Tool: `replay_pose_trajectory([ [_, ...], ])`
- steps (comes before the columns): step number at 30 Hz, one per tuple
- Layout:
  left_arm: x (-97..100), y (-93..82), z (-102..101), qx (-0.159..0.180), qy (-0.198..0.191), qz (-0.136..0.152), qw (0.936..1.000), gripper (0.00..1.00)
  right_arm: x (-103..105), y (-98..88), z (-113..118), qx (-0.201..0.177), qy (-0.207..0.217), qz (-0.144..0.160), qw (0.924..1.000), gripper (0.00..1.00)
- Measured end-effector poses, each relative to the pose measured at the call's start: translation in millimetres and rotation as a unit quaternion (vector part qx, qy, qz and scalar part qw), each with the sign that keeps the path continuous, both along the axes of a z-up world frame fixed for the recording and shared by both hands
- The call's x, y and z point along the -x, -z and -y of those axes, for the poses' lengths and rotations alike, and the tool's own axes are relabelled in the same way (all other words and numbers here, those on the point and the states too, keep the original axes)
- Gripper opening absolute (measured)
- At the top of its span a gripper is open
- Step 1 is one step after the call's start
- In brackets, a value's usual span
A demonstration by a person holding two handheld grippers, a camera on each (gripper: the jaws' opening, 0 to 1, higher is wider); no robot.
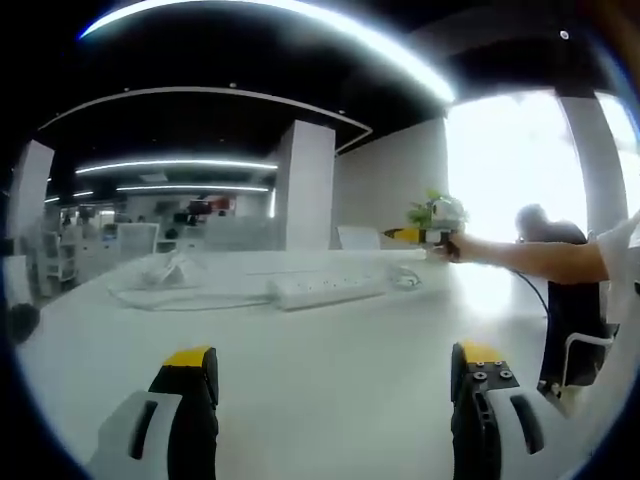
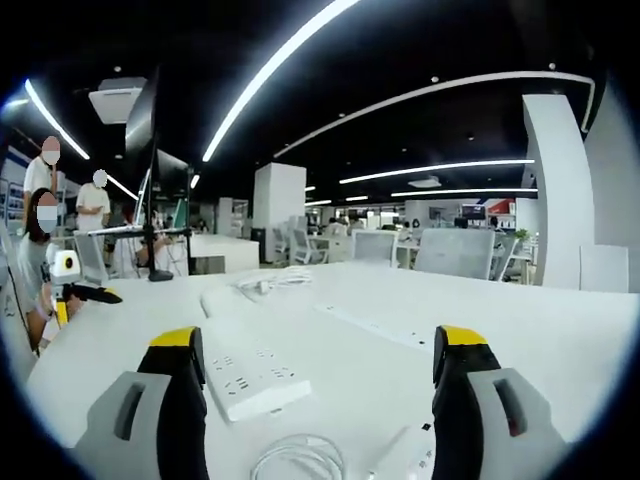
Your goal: Straighten the power strip on the desk, plug the charger into it
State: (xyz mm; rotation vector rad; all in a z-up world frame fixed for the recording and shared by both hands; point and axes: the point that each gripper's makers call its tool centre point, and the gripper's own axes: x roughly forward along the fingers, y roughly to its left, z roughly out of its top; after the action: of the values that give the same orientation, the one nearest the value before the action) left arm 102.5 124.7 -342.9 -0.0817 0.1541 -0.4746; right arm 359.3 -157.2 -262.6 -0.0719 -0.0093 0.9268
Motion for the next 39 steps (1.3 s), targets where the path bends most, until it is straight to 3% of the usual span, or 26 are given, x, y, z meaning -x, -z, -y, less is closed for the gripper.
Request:
replay_pose_trajectory([
  [13,1.7,-1.9,-0.4,0.002,0.001,0.004,1.0,0.99,3.1,7.7,18.8,-0.001,0.024,-0.003,0.9997,0.93],
  [23,2.8,-1.5,-2.5,0.003,0.0,0.004,1.0,0.99,0.3,7.0,19.7,-0.006,0.046,0.001,0.9989,0.93],
  [27,3.0,-1.7,-4.7,0.004,-0.002,0.005,1.0,0.99,-6.7,6.9,22.9,-0.008,0.071,0.009,0.9974,0.94],
  [35,4.2,-1.9,-6.8,0.006,-0.003,0.007,1.0,0.99,-28.0,7.7,48.0,-0.012,0.166,0.028,0.9856,0.93],
  [39,4.5,-1.6,-8.0,0.007,-0.004,0.007,0.9999,0.99,-29.2,7.6,53.9,-0.019,0.191,0.033,0.9809,0.92],
])
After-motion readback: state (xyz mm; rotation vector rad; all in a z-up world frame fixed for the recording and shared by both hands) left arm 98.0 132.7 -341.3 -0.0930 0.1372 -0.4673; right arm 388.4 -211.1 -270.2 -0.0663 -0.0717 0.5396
